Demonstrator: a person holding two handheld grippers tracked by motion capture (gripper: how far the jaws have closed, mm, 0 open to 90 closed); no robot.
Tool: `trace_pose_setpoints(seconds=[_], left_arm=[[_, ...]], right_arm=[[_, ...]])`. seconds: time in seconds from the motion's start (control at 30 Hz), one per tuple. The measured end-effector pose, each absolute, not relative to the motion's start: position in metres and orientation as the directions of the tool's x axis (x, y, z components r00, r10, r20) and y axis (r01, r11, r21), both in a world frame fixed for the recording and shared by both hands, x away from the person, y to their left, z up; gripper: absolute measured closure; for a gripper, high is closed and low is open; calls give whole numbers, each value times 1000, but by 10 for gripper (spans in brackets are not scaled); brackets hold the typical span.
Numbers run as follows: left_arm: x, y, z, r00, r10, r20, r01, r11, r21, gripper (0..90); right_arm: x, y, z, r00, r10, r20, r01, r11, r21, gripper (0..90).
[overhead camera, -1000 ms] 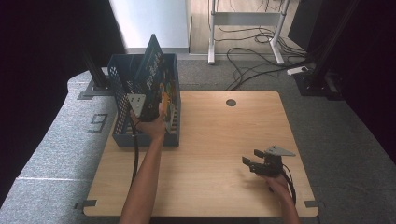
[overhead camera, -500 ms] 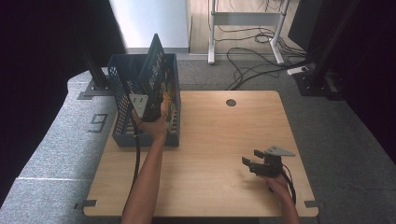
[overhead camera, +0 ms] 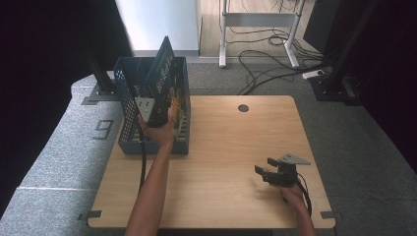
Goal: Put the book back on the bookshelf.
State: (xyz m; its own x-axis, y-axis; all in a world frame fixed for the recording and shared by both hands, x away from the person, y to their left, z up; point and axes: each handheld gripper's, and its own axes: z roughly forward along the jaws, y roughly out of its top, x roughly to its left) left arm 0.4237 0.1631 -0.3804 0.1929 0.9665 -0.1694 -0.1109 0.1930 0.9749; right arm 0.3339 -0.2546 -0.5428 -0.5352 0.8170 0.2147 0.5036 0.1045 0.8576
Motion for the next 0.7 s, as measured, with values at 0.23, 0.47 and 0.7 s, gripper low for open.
trace_pose_setpoints(seconds=[0.23,0.47,0.7], left_arm=[[429,163,-379,199,966,-166,-74,183,980,816],[434,159,-378,201,970,-137,-60,152,987,816],[440,158,-377,198,971,-130,-39,141,989,816]], right_arm=[[334,-255,-543,-536,817,212,502,106,859,269],[334,-255,-542,-536,817,213,501,105,859,268],[334,-255,-542,-536,817,212,500,105,860,269]])
